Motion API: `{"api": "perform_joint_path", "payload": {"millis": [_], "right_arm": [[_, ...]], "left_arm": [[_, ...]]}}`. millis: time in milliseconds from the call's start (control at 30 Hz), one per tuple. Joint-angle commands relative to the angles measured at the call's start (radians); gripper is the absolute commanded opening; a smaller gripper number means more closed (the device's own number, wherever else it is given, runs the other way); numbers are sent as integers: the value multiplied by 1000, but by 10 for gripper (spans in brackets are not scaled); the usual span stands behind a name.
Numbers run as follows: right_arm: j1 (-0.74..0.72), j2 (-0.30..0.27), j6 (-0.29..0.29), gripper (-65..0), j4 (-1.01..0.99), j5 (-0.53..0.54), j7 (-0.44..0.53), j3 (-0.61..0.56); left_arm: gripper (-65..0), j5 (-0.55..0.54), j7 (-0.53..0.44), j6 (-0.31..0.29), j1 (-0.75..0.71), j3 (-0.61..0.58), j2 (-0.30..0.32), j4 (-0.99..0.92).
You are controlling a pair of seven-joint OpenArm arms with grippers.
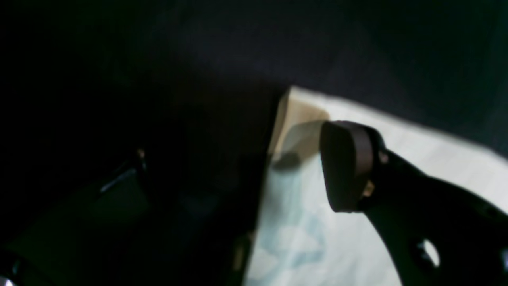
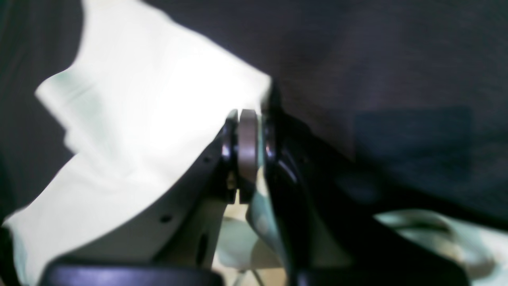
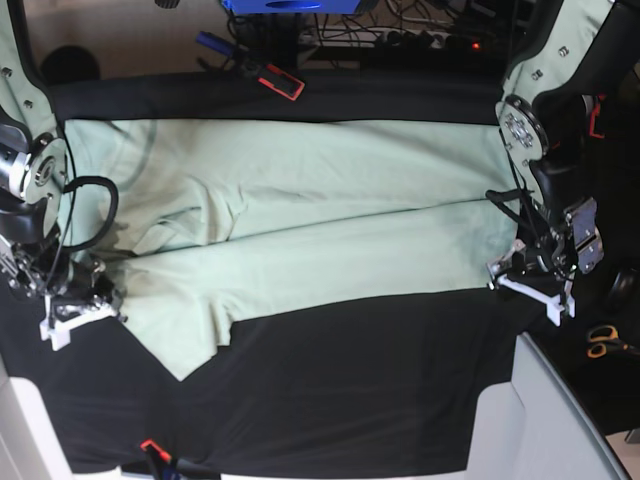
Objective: Fold the T-shirt properly
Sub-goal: 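Lay the folded layer flat and reposition both grippers along the new edge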
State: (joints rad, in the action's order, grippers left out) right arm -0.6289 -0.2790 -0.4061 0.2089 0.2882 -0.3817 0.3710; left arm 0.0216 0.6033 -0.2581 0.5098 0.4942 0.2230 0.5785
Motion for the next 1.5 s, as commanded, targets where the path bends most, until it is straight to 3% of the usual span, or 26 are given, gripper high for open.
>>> {"api": "perform_joint_path", "payload": {"millis": [0,300,467,533,733,900,1000,1233,1333,1467], "right_arm": [[-35,-13,-15,-650,13,10,16,1],[-35,-16,-15,-650,13,10,16,1],[-35,-16,-15,-650,13,10,16,1],[-33,-16,-15,-650,13,10,16,1],[-32,-18,-15,-650,13,10,16,1],[-30,-18,-15,-650,13,10,16,1],[-30,-18,-15,-650,13,10,16,1],[-30,-18,-15,-650,25,10,22,1],[-4,-15,-15,-650,116,10,22,1],[10,-12,-15,-650,172,10,20,1]], "left_arm": [[-133,-12,-21,-4,29,-1,20,-19],[-138,-10,-70,-4,65,-9,16,-105],[-148,-21,-75,-4,65,-125,-12,-107],[-205,-21,-75,-4,65,-130,-18,-108],[-484,-22,-73,-4,63,-128,-18,-110],[-536,-22,-70,-4,59,-128,-17,-110],[-650,-22,-70,-4,57,-128,-17,-107],[-650,-21,-67,-4,63,-130,-4,-102],[-650,-21,-61,-4,51,-130,-7,-18],[-650,-21,27,-4,36,-136,-17,119]]}}
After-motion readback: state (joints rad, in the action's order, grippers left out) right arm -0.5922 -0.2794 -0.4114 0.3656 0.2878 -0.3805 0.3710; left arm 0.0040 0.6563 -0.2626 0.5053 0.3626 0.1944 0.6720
